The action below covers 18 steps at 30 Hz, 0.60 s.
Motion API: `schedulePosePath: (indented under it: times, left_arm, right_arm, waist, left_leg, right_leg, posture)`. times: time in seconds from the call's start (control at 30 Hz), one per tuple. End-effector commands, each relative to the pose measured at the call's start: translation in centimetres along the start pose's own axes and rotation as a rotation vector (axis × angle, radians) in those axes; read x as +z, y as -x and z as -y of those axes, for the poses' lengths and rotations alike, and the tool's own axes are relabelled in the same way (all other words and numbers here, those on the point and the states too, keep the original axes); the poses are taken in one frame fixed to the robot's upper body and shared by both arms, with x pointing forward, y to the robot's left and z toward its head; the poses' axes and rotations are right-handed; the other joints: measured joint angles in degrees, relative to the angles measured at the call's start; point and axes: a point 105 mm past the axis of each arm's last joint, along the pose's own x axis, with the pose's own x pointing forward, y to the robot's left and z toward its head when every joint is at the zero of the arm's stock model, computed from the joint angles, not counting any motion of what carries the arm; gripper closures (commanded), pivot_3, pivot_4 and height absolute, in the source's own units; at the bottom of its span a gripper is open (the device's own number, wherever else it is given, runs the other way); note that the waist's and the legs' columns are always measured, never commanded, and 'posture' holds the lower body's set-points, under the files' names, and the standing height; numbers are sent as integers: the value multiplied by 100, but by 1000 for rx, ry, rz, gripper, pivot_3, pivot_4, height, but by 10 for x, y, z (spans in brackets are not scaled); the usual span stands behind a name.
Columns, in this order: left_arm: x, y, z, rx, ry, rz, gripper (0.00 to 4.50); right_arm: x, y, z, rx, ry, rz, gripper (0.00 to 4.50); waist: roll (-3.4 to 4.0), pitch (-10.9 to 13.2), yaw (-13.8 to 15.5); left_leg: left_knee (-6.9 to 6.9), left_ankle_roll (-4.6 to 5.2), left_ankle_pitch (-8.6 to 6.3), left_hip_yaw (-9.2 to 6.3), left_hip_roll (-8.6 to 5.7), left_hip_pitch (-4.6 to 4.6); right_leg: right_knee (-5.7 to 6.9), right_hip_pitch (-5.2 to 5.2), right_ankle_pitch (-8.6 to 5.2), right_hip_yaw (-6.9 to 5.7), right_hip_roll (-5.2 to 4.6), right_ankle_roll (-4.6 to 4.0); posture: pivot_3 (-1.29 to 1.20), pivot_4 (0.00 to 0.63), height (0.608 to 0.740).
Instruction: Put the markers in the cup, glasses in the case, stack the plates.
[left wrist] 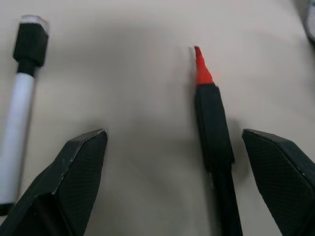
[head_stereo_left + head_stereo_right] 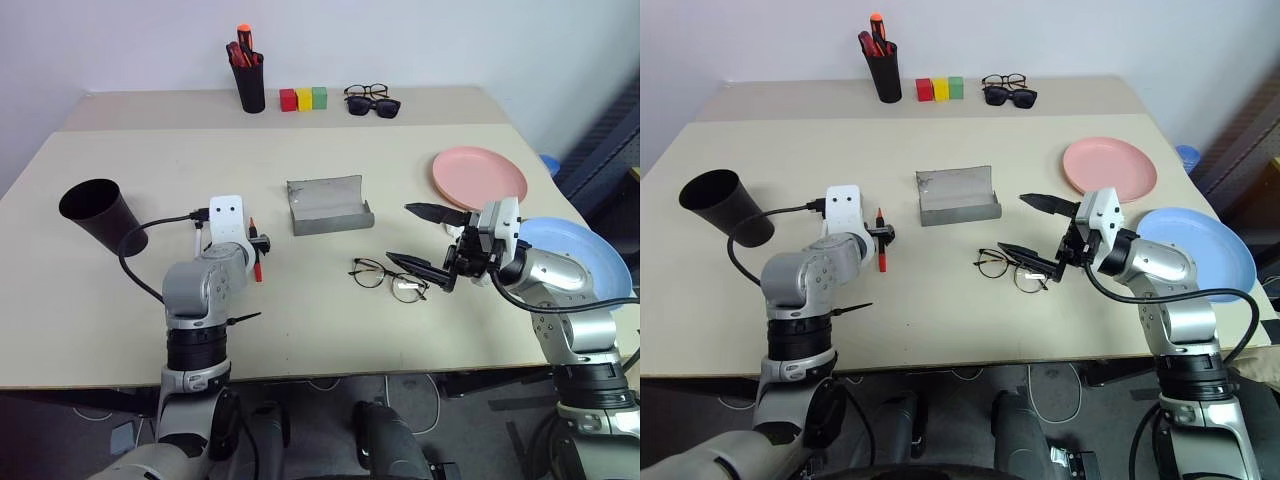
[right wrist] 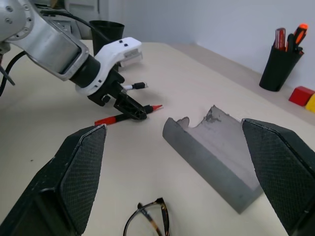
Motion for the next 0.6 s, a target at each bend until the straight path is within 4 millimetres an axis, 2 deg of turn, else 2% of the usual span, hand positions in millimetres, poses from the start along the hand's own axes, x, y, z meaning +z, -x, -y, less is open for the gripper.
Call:
schedulePosePath:
  times: [0.03,0.13,0.33,0.4,0.47,0.6]
  left_arm:
    - [1,-5,5,13,-5,-20,518]
    - [0,-5,10,6,-6,-31,1617]
    - [-2,-6,3,32,-4,-40,4489]
    - [1,-5,0,43,-12,-24,4489]
    - [12,2,1,16,-30,49,4489]
    - [55,33,10,-86,-127,322,4489]
  right_arm:
    - [10,-3,1,1,40,24,0]
    - [11,-3,0,-7,40,22,0]
    - [10,-1,0,-12,40,13,0]
    - [9,0,0,-11,40,10,0]
    - [8,1,1,-13,40,8,0]
    - [3,0,1,-5,37,6,0]
  waist:
    - [0,0,3]
    - [1,0,-8]
    - [1,-1,-10]
    - [1,-1,-13]
    - [1,-1,-21]
    - [0,0,-26]
  left_leg:
    - [0,-1,0,0,0,4]
    - [0,-1,1,-1,0,9]
    - [-3,-2,1,-1,0,12]
    - [-2,-2,1,-1,0,13]
    - [-3,-2,1,-1,0,13]
    - [-8,-3,1,-1,1,10]
  right_leg:
    - [1,3,0,0,0,0]
    - [1,9,0,-1,0,0]
    - [1,9,1,-1,0,1]
    - [1,10,1,-1,0,1]
    - [1,10,1,0,0,1]
    - [4,2,1,0,0,0]
  posture:
    - [0,150,740]
    - [0,150,740]
    - [0,150,740]
    - [0,150,740]
    - [0,150,740]
    - [0,150,740]
